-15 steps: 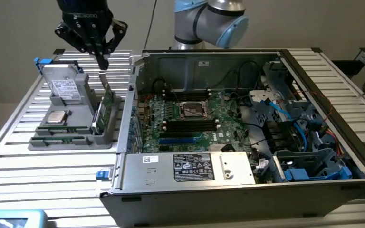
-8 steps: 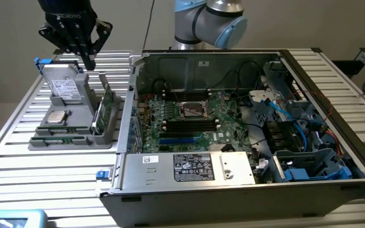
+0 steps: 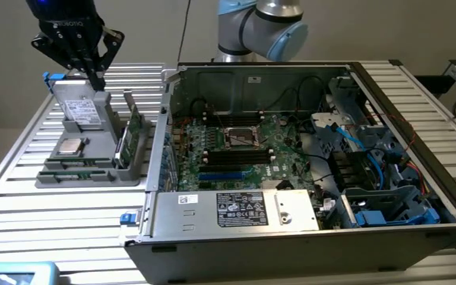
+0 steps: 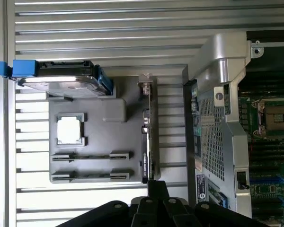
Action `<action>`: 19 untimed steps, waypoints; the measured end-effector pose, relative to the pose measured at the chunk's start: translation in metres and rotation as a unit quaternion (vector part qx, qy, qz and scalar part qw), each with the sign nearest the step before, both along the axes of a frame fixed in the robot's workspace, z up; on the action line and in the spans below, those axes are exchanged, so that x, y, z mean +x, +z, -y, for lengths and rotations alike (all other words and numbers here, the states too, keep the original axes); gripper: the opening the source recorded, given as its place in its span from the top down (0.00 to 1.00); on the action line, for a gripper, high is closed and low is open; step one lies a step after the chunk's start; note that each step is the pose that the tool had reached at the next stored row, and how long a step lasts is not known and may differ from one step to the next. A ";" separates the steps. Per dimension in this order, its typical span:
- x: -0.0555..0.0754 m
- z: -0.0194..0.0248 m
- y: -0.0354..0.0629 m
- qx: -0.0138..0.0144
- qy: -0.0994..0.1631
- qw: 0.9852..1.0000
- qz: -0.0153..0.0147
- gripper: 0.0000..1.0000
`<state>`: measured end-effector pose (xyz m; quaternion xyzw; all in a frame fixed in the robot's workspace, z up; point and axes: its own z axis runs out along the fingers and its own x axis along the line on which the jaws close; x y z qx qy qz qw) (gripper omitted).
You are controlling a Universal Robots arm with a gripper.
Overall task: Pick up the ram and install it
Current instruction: 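Reach for the ram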
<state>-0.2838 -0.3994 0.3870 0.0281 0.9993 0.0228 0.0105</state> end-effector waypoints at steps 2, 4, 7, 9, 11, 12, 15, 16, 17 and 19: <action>-0.006 0.0002 -0.0019 0.000 0.000 1.000 0.000 0.89; -0.013 0.0005 -0.0039 0.000 0.000 1.000 0.000 0.89; -0.022 0.0009 -0.0068 0.000 0.001 1.000 0.000 0.89; -0.028 0.0012 -0.0090 0.000 0.001 1.000 0.000 0.89; -0.034 0.0014 -0.0109 0.000 0.001 1.000 0.000 0.89; -0.037 0.0016 -0.0119 -0.001 0.001 1.000 0.000 0.89; -0.047 0.0022 -0.0151 -0.001 0.001 1.000 0.000 0.89; -0.050 0.0024 -0.0161 -0.001 0.001 1.000 0.000 0.89; -0.052 0.0026 -0.0171 -0.001 0.001 1.000 0.000 0.89; -0.058 0.0028 -0.0190 -0.001 0.002 1.000 0.000 0.89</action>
